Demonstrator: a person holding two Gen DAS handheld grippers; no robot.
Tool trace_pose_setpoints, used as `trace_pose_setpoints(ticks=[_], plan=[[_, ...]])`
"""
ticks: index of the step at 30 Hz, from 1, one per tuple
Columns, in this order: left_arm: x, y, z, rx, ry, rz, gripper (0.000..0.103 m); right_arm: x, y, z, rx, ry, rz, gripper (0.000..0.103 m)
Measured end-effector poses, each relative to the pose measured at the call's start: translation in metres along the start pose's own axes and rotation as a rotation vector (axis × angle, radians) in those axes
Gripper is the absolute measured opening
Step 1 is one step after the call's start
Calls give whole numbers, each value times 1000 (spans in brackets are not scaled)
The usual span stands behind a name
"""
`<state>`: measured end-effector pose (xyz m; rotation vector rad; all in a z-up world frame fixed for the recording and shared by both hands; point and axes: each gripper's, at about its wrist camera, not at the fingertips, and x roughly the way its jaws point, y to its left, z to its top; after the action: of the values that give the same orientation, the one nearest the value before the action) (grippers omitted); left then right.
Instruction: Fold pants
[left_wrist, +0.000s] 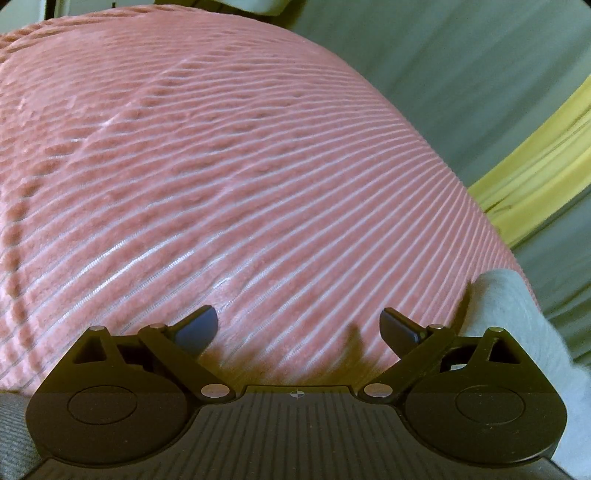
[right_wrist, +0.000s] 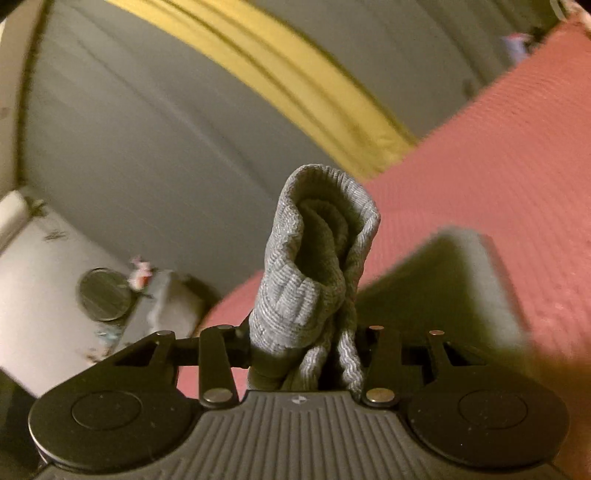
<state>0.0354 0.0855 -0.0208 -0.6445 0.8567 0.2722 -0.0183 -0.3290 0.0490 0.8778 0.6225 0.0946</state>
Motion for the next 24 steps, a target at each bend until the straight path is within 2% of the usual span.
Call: trace_pose_setpoints(ticks=[2, 3, 4, 5, 7, 11, 14, 15, 18, 21, 24], plan=[[0, 0, 0, 4, 1, 0, 99, 8, -14, -5, -46, 44, -196, 73], [0, 0, -1, 4, 1, -2, 99, 7, -18, -6, -60, 44, -236, 75], [-1, 1, -1, 4, 1, -4, 99, 2, -23, -8, -61, 29, -241, 78], [-1, 1, -1, 4, 1, -6, 99, -2, -26, -8, -55, 16, -234, 87], [-1, -1, -1, 13, 3, -1, 99, -9, -26, -9, -53, -7, -245, 96], [0, -6, -3, 52, 10, -13, 99, -4, -18, -17, -151, 39, -273, 99], [-2, -11, -5, 89, 25, -43, 99, 18, -26, -41, -287, 106, -403, 99], [-4, -14, -7, 113, 29, -49, 99, 23, -30, -42, -258, 128, -401, 99], [-15, -31, -18, 253, 39, -84, 99, 32, -40, -34, -169, 134, -349, 99], [-37, -56, -43, 475, 22, -150, 99, 30, -55, -29, -79, 151, -301, 99], [-58, -79, -73, 706, 28, -209, 99, 26, -61, -29, -62, 153, -295, 99]])
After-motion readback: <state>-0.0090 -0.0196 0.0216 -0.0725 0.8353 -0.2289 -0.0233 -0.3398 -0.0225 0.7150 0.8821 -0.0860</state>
